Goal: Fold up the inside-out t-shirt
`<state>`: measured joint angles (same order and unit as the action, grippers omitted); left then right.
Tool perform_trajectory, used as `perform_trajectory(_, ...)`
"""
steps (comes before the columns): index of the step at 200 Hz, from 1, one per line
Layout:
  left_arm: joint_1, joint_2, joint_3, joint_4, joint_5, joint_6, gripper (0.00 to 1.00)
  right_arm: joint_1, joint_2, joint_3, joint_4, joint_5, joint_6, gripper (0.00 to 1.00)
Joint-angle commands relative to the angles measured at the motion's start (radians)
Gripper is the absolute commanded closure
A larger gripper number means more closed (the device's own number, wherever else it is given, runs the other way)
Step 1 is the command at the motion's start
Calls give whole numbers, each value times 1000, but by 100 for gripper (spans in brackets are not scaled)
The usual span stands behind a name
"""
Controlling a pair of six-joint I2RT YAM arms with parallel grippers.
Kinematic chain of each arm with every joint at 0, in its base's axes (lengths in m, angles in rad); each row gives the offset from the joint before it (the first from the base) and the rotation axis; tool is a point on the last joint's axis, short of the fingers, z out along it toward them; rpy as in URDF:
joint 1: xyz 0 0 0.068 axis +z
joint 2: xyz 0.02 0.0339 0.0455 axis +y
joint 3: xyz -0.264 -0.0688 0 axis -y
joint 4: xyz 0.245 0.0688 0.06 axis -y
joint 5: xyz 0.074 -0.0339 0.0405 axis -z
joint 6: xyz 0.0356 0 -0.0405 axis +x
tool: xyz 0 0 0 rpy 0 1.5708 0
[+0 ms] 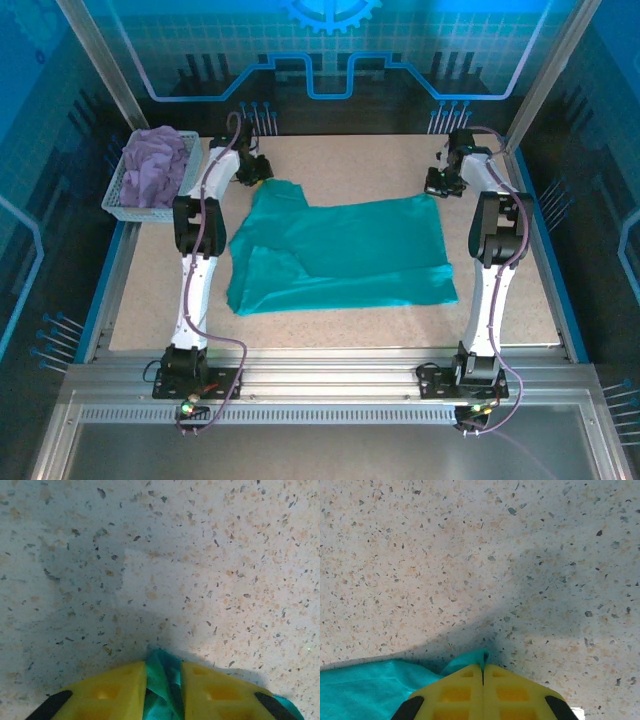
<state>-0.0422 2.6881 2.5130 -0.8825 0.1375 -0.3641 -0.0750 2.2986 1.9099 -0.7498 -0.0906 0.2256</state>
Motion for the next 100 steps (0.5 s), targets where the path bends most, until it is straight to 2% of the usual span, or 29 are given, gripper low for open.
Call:
perform_trajectory(1, -2, 37, 40, -44, -5, 14, 79, -16, 9, 3, -3, -21, -15, 100)
perform_trajectory(42, 1, 33, 61, -38, -5, 28, 94, -20, 10, 18, 7, -22, -12, 100)
perform_trajectory(68, 7, -9, 52, -22, -14, 44, 99, -29, 6, 41, 18, -31, -28, 100)
perform_trajectory(100, 6, -189, -142, 84, -21, 63, 100, -48, -62, -14, 57, -41, -68, 100)
